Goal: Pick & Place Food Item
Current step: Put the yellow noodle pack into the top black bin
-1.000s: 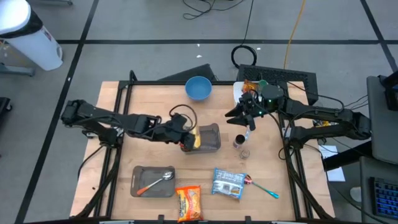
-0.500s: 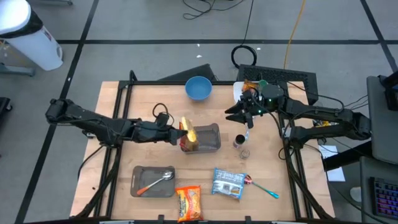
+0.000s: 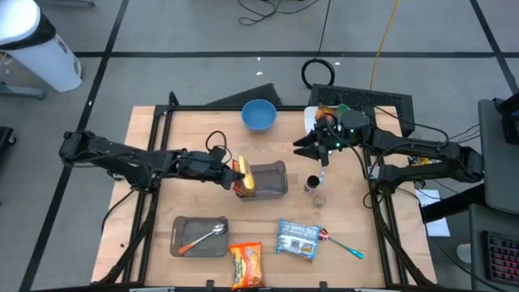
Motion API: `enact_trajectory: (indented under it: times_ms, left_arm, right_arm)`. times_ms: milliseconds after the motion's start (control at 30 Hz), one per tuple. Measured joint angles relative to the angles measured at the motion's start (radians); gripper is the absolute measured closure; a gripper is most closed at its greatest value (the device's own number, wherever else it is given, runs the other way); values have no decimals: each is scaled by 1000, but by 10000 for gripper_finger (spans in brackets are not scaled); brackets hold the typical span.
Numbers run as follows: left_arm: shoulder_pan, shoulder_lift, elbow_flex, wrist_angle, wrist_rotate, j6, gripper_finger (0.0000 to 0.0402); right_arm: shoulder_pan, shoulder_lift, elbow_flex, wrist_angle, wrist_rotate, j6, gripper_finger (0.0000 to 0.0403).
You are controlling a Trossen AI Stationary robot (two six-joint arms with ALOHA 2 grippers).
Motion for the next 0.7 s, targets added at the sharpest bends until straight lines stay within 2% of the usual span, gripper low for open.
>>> enact_trajectory:
  times_ms: [333,700]
  left_arm:
    - [50,23,0,-39,88,48,399]
    - [86,109,3,41,190,66,399]
  right_arm:
    - [0,0,0,0,0,-6,193]
    - [0,13,0,0,22,-10,193]
